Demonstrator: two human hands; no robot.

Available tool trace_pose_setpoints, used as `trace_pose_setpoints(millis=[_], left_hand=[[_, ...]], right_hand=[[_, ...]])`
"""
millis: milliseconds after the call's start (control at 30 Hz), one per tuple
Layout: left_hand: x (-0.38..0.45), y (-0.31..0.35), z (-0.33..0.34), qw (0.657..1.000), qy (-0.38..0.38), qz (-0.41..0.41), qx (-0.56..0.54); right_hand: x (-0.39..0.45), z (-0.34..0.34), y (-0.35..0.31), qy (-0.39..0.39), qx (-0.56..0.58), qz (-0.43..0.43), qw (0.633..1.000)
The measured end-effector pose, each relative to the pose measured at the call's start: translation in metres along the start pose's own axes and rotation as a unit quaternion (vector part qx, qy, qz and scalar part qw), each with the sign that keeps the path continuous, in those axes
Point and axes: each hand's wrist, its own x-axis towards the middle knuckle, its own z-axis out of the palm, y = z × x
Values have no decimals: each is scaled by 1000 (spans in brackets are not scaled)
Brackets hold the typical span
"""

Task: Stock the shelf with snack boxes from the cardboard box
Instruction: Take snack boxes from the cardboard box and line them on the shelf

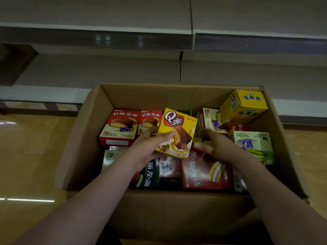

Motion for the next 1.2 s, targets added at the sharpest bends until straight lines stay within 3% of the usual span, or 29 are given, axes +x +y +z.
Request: trace_pose_setpoints(millis=[67,133,267,500,567,733,900,1033,1200], left_hand=[[3,-4,-1,1000,14,-7,0],[4,-5,-1,1000,24,-16,-8],[7,-9,-2,999,24,-31,-30],[8,-9,-11,998,-9,-39,-50],[7,-4,-15,998,-5,-33,-61],[3,23,-36,993,32,12,-109],[-2,42,-51,979,63,32,-190],[-5,45,-54,972,67,35,-224],[-10,43,-53,978,34,25,-205]], right_hand=[[3,12,10,-72,-221,38,972],[7,20,10,-85,-317,37,944],[12,13,9,-169,-266,64,947],[38,-8,-5,-264,-334,106,899],[40,-17,-4,-281,-301,110,904],[29,-40,-7,-155,-94,68,981],[22,-54,-15,-75,100,27,992],[21,-54,-24,29,305,-1,952],[17,-46,-30,181,451,2,874]])
